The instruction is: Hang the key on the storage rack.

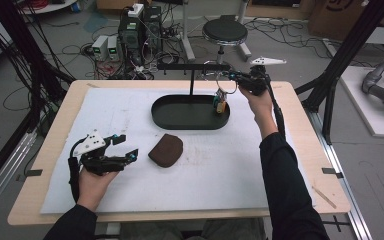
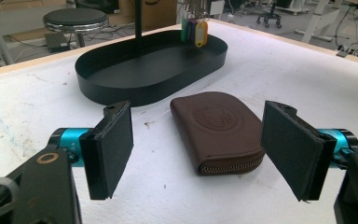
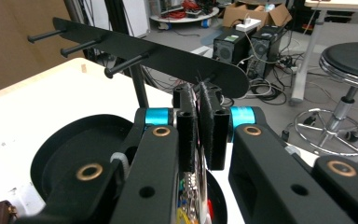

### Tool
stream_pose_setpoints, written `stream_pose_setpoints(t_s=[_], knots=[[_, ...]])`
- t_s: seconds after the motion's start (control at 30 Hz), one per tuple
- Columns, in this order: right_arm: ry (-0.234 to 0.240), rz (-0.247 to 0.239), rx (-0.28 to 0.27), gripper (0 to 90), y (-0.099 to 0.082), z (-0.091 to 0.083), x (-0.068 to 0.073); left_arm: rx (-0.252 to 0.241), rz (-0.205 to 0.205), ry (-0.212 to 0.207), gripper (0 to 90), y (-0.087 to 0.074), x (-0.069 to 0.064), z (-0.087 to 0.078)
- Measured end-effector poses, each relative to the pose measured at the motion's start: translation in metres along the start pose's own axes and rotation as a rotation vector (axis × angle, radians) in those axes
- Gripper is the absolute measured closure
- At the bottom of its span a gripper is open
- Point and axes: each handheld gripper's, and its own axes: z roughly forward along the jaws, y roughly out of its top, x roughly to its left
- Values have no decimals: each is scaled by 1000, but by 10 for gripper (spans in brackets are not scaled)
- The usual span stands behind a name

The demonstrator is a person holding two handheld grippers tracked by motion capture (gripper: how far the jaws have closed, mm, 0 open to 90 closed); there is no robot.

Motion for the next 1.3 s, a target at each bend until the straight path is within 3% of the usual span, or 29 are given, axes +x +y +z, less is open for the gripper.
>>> stream_pose_setpoints(t_s=[0.3,0.4,0.43,0.47,0.5,0.63,0.73,0.83,0.9,1.1,1.17,1.3], knots=[[-54,4,-3,761,1,-5,-3,9,5,0,258,-1,-1,1],[-79,-4,-2,695,2,-10,-4,10,9,-3,258,0,-1,2],[-91,2,-7,625,4,-14,-4,11,10,-2,258,0,-1,2],[-91,2,-7,625,4,-14,-4,9,10,-1,258,0,-1,2],[-124,-12,3,564,6,-20,-3,9,11,1,258,0,-1,2],[-162,-65,32,504,9,-30,1,10,15,3,258,0,0,2],[-147,-41,42,436,11,-42,2,11,18,2,258,0,0,1],[-145,-78,45,427,9,-57,7,7,17,6,258,1,0,0],[-136,-75,52,417,5,-67,9,4,21,6,258,2,0,-1],[-106,-30,57,366,-18,-102,14,-2,22,7,258,4,1,0],[-104,-25,57,368,-21,-106,15,-4,17,10,258,5,0,0],[-65,-36,21,374,-41,-130,26,-8,21,11,258,7,-1,1]])
